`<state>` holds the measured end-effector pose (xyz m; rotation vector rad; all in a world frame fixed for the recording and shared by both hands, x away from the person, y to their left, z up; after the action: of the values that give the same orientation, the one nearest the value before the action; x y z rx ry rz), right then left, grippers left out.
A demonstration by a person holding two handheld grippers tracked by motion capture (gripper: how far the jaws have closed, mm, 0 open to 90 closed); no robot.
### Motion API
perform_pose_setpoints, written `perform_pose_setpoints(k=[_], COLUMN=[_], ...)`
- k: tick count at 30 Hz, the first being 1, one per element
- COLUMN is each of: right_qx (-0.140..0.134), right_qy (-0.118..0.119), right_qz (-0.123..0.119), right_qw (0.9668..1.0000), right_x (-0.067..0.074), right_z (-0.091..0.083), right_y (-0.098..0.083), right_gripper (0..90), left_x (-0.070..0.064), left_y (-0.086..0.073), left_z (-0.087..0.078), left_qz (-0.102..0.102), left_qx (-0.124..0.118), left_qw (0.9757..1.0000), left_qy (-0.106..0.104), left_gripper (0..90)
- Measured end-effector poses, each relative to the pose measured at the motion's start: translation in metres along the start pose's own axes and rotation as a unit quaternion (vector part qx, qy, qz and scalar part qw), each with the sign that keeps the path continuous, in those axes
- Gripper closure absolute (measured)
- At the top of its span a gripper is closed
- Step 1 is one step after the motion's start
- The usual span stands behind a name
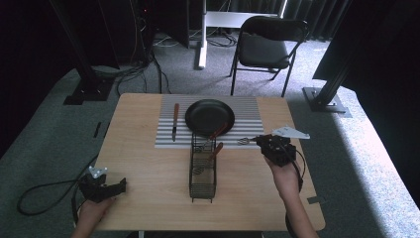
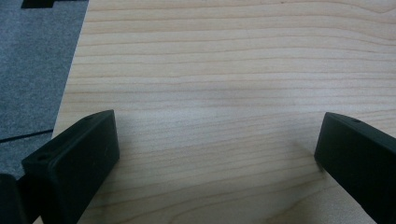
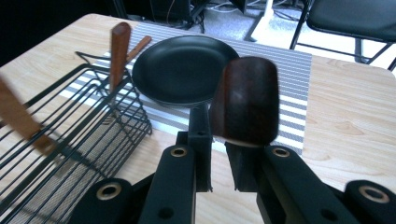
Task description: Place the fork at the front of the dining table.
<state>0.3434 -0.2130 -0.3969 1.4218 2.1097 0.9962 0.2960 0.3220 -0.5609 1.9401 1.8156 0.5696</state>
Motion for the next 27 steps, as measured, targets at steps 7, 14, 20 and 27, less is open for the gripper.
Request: perform_pose_setpoints(k=[7, 14, 20, 27], right_qx=[0.023, 0.040, 0.057, 0.077], right_qy=[-0.016, -0.023, -0.041, -0.066], right_qz=[0.002, 0.008, 0.010, 0.014], right_qw=[0.9996, 0.9989, 0.9975, 0.9948], right_x=[-0.006, -0.010, -0.014, -0.016], right_z=[0.028, 0.046, 0.057, 0.062], right_y=[0.014, 0.018, 0.017, 0.011], right_gripper=[80.5, 80.5, 80.5, 80.5], left_x=[0.000, 0.000, 0.000, 0.000], left_y=[0.000, 0.000, 0.000, 0.000], left_z=[0.000, 0.000, 0.000, 0.000], left_qz=[0.000, 0.000, 0.000, 0.000], left_qx=[0.000, 0.000, 0.000, 0.001], left_qw=[1.0000, 1.0000, 1.0000, 1.0000], left_qy=[0.000, 0.000, 0.000, 0.000], left_gripper=[0.0, 0.0, 0.0, 0.0])
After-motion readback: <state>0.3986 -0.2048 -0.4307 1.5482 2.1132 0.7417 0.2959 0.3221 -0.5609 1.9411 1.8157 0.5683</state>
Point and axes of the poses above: each handheld gripper's, and its own axes: z roughly forward along the jaws, y roughly out of its top, x roughly to its left, the point moved 2 cm from there along z, roughly forward along the jaws, and after that the axes turned 9 degrees about x, right-handed, at the moved point
